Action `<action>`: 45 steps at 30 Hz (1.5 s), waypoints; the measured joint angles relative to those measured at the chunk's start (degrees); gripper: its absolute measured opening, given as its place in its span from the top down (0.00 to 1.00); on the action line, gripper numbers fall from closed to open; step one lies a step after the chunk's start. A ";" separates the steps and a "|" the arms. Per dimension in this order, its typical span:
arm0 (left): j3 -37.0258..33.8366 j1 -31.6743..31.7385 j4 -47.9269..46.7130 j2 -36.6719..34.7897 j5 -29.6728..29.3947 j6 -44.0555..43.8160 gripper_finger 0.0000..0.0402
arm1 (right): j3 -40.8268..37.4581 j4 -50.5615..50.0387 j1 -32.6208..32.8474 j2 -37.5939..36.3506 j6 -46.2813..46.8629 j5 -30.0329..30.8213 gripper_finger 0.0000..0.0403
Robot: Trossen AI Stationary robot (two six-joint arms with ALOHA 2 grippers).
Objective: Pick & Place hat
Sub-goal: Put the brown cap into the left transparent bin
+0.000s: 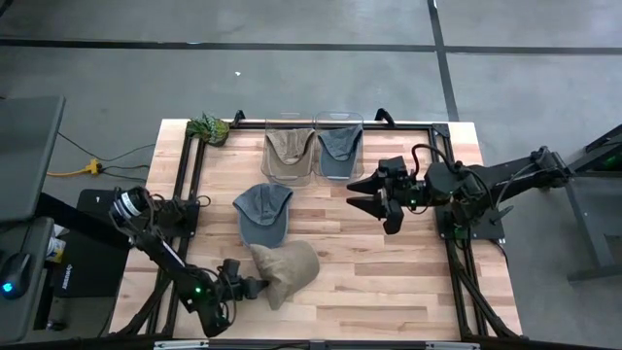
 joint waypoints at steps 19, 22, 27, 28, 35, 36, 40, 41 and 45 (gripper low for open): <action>0.88 4.29 4.95 0.27 -10.72 5.96 0.47 | -0.02 -0.82 -0.02 0.00 -0.48 -0.30 0.46; 0.88 4.29 5.08 0.24 -12.78 5.96 0.47 | -0.02 -0.93 -0.02 0.00 -0.48 -0.55 0.46; 0.92 4.29 8.46 0.21 -14.64 7.63 0.47 | -0.02 -1.02 -0.02 0.00 -0.48 -0.95 0.46; 0.92 4.29 9.35 0.19 -14.69 8.40 0.47 | -0.02 -1.14 -0.02 -0.01 -0.48 -0.96 0.46; 2.51 4.29 12.14 0.14 -14.16 12.62 0.47 | -0.02 -1.75 -0.02 -0.02 -0.48 -1.29 0.46; 2.98 4.29 12.12 0.12 -14.24 13.51 0.47 | -0.02 -1.79 -0.02 -0.02 -0.46 -1.31 0.46; 4.68 4.29 12.13 0.05 -16.32 17.80 0.47 | -0.02 -1.78 -0.02 -0.02 -0.46 -1.33 0.46; 5.07 4.29 12.14 0.05 -16.71 18.42 0.47 | -0.02 -1.78 -0.02 -0.02 -0.46 -1.33 0.46; 6.19 4.29 12.14 0.05 -16.94 19.68 0.47 | -0.02 -1.78 -0.02 -0.02 -0.46 -1.65 0.46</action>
